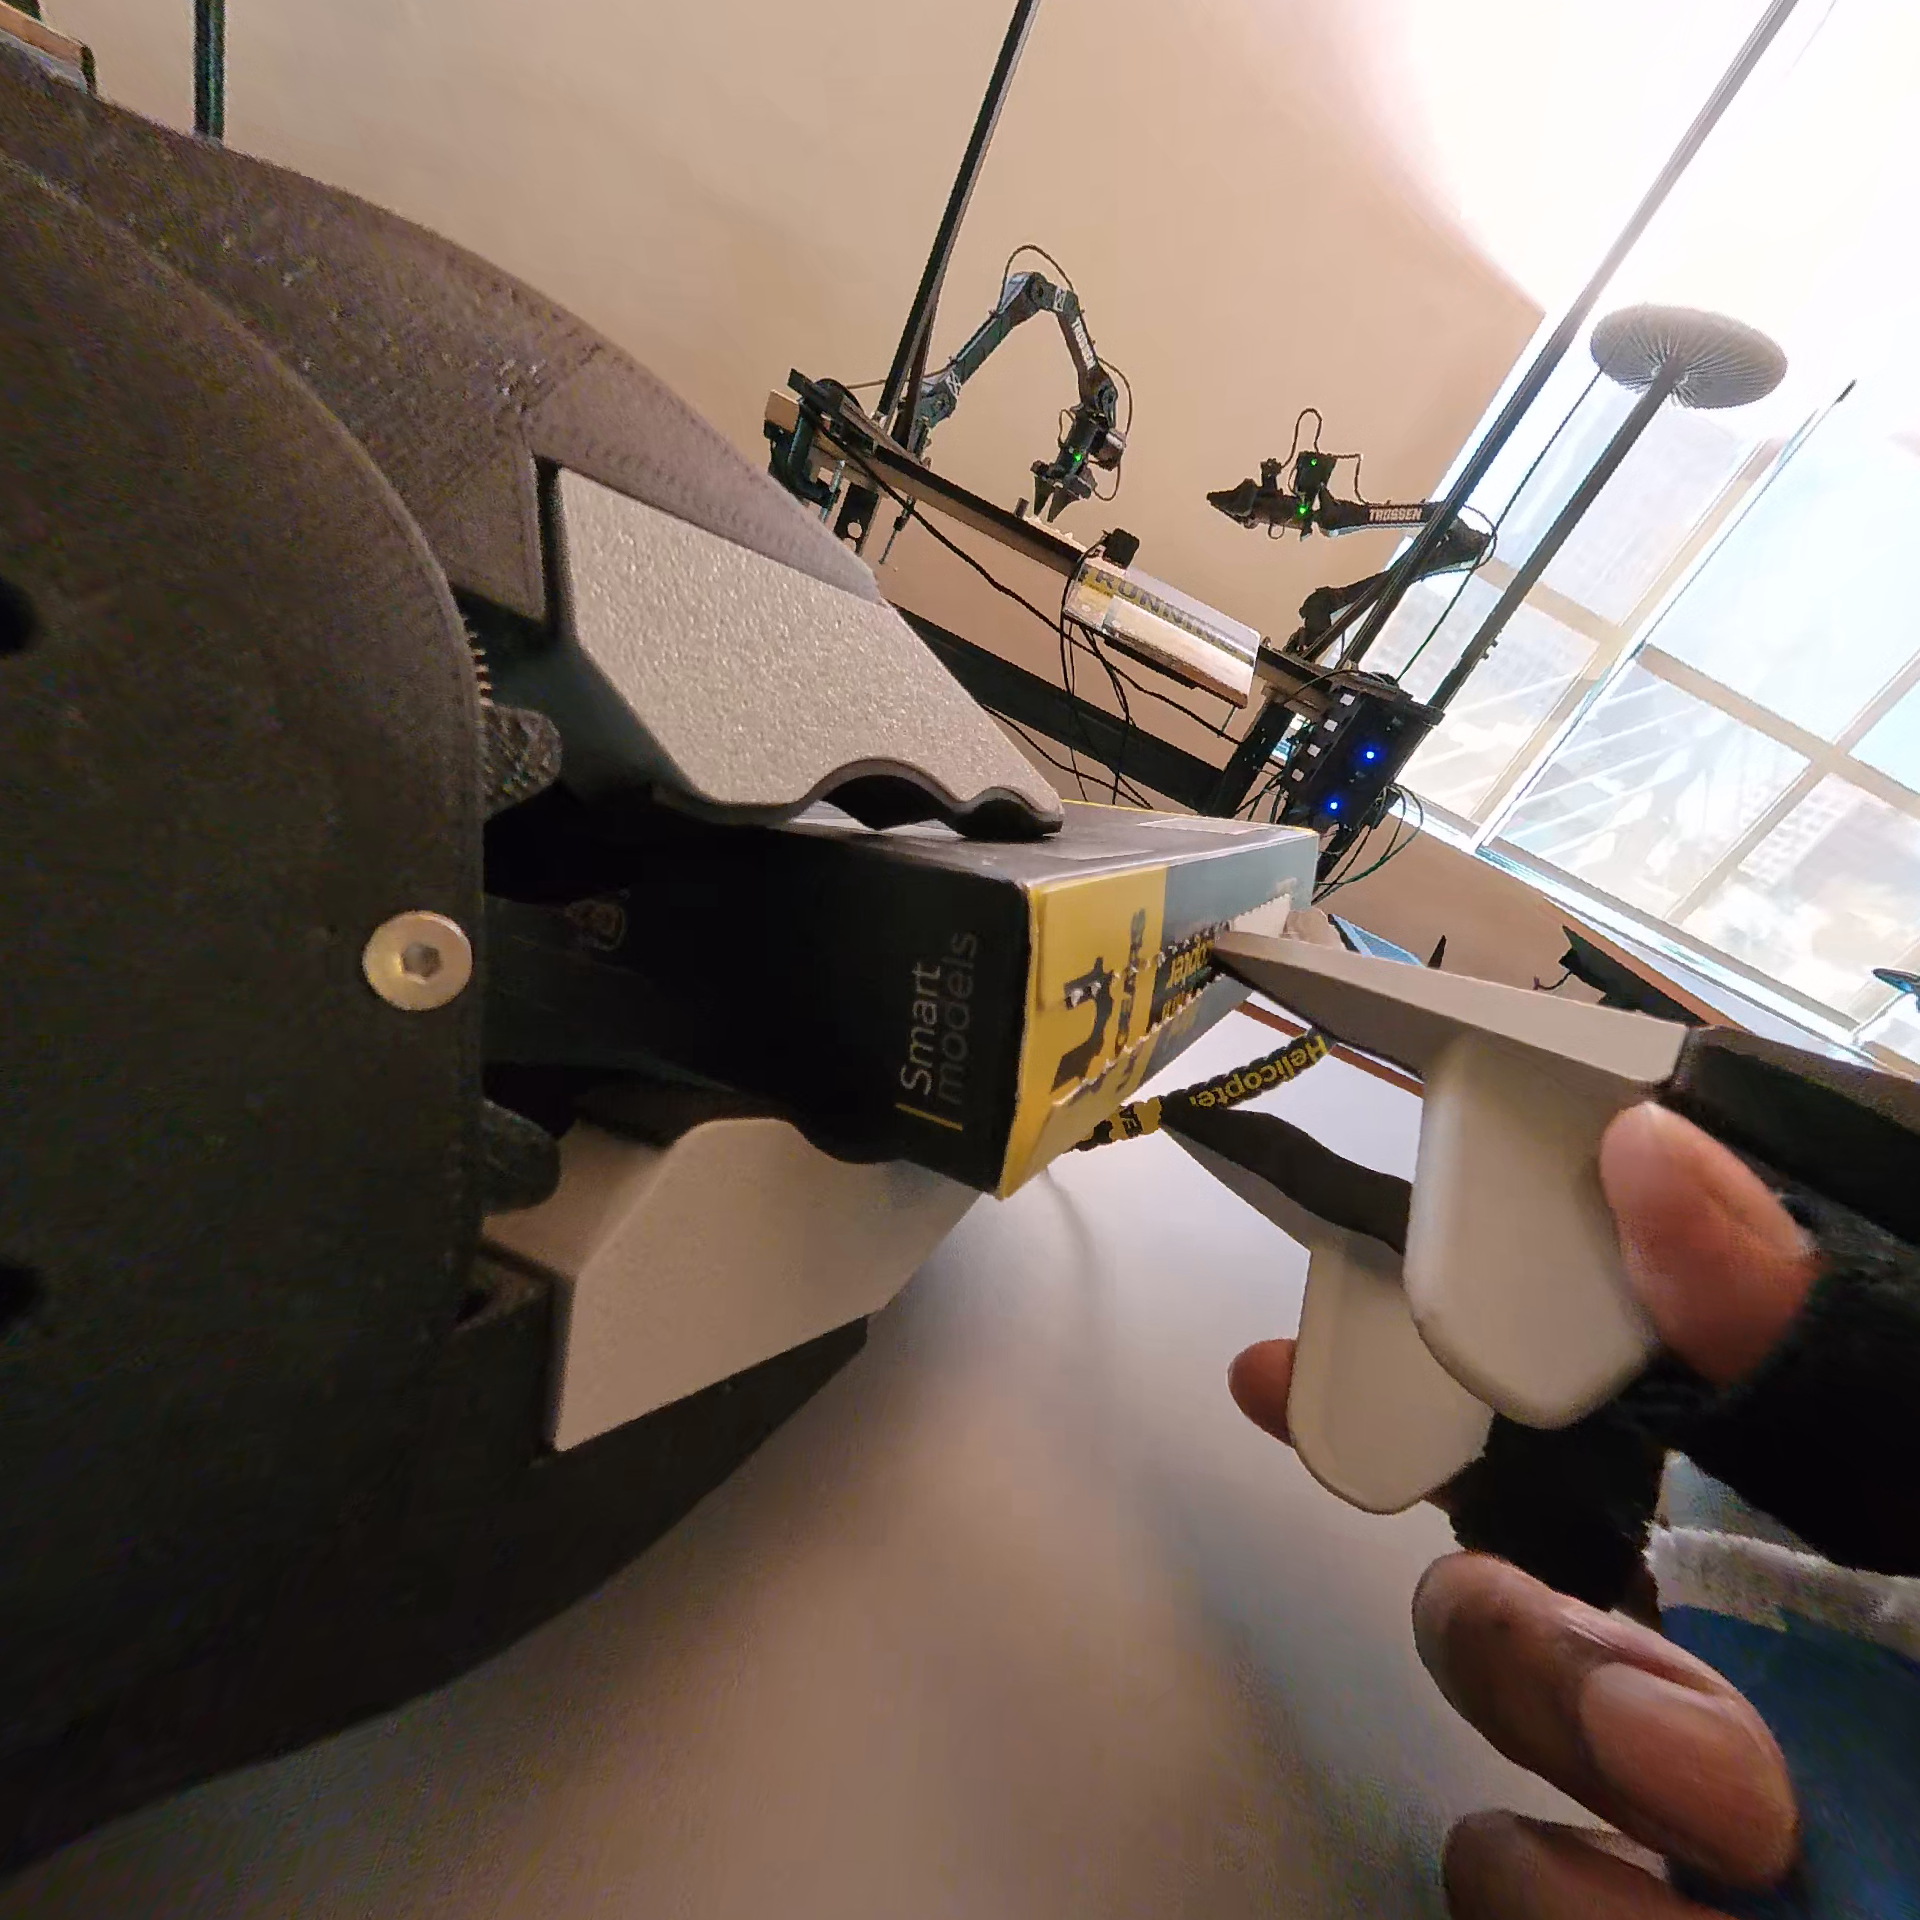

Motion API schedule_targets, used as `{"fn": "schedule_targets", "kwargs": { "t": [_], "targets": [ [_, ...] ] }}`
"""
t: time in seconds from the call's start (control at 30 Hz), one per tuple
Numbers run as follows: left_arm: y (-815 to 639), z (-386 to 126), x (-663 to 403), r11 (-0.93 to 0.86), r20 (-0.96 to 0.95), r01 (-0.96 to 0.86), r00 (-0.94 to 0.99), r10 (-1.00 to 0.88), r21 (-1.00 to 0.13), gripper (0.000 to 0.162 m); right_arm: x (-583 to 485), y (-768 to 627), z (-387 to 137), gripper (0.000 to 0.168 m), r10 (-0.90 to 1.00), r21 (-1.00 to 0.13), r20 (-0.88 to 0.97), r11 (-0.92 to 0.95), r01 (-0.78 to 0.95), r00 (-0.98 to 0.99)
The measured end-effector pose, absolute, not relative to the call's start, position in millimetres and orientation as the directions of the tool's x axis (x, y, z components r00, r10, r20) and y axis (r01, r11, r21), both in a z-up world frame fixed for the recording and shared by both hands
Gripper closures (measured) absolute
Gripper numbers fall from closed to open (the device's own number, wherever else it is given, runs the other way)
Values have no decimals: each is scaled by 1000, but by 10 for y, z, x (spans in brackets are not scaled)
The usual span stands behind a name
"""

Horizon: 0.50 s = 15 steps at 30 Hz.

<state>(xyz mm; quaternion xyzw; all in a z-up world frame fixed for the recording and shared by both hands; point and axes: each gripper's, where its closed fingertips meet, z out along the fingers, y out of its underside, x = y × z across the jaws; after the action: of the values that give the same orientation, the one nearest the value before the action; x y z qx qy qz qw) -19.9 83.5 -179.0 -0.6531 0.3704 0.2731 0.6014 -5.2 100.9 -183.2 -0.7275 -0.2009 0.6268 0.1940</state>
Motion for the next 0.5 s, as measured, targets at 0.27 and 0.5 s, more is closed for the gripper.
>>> {"fn": "schedule_targets", "kwargs": {
  "t": [0.27,0.5],
  "targets": [
    [841,-1895,-199,-35,-834,-850,523,-176,-526,111,-9,1027,-1938,128,557,-559,-800,-827,60,222],
    [844,-1939,-199,-51,-851,-869,492,-184,-492,110,-3,1013,-1941,143,609,-616,-748,-785,67,265]
  ]
}}
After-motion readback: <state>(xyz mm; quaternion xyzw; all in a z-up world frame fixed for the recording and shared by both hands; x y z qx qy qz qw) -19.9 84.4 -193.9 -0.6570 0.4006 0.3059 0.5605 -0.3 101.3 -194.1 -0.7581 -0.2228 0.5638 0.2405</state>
